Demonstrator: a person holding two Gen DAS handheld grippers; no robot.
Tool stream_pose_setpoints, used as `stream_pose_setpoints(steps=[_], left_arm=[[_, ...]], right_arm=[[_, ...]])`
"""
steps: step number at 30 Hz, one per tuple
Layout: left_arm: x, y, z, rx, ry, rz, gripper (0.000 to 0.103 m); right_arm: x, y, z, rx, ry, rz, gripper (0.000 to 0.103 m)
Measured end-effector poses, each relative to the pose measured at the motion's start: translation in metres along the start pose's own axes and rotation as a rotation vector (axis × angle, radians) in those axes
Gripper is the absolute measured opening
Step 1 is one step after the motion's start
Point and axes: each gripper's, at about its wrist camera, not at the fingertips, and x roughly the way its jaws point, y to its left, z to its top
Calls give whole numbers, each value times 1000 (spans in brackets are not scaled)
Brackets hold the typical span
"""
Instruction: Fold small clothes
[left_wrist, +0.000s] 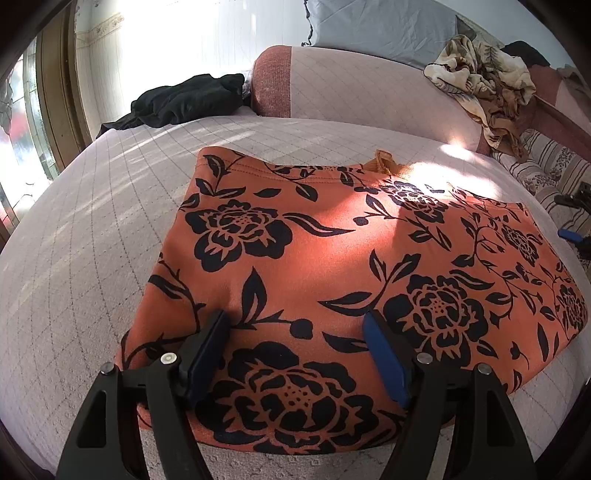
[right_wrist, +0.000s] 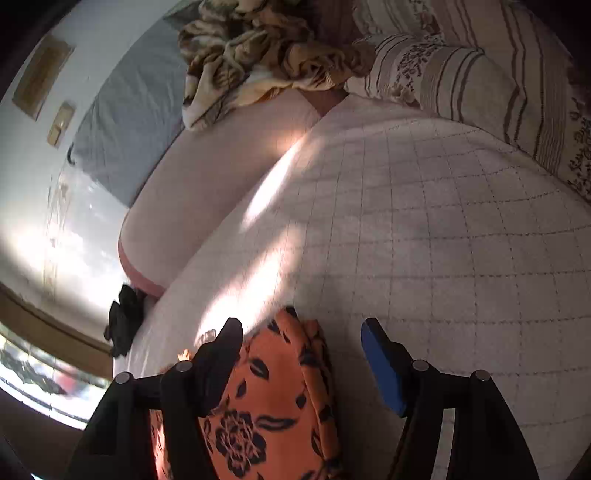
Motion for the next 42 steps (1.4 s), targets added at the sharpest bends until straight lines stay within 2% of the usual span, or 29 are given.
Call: stream_pose_setpoints(steps=[4,10,12,15,20,21,23,24,25,27,30,31,32,33,35,36,37,38,40,42], left_arm=[[-1,1,2,-11,11,-4,75],[-12,5,12,-67,-10,-6,75],[-18,7,14,-78,-27,-4,75],[-25,9,14,-96,-29,-8,75],[-41,8,15,-94,-51,-17,75],[-43,7,16,-92,-56,-16,75],[-44,6,17,-90,-56,-21,75],[-44,5,18,-88,-54,-21,75],[-43,3,19,-83,-51,-19,75],[-41,2,21,-76,-45,-19,75],[-38,4,22,-79,-48,-12,75],[-33,5,22,-89,-31,-11,75],[-26,8,21,-101,0,-6,75],[-17,11,20,-106,44,0,75],[-12,21,18,-135,81,1,72],[-15,28,19,-164,74,-11,70],[-20,32,21,-187,65,-21,70],[-26,34,24,-194,47,-20,70],[-31,34,27,-165,15,20,70],[-18,33,25,-139,77,93,70]], right_arm=[[-9,-31,-36,105,112,96,69],[-74,-38,-106,200,48,172,70],[-86,-37,-132,234,64,157,70],[-76,-38,-163,302,132,171,71],[-47,-42,-169,406,120,180,70],[-46,-40,-166,396,101,173,68],[-42,-42,-161,425,77,164,53],[-37,-43,-157,429,80,152,28],[-33,-44,-154,422,81,137,17],[-34,-38,-149,385,69,111,14],[-57,-18,-145,277,-4,59,13],[-56,-19,-145,260,5,37,13],[-49,-24,-147,257,37,3,13],[-39,-32,-152,283,96,-16,19],[-43,-43,-152,334,102,50,26],[-49,-42,-149,322,93,60,44],[-56,-40,-145,309,76,71,72],[-63,-40,-143,302,55,91,78],[-68,-38,-138,264,55,131,78],[-65,-41,-137,252,61,124,78]])
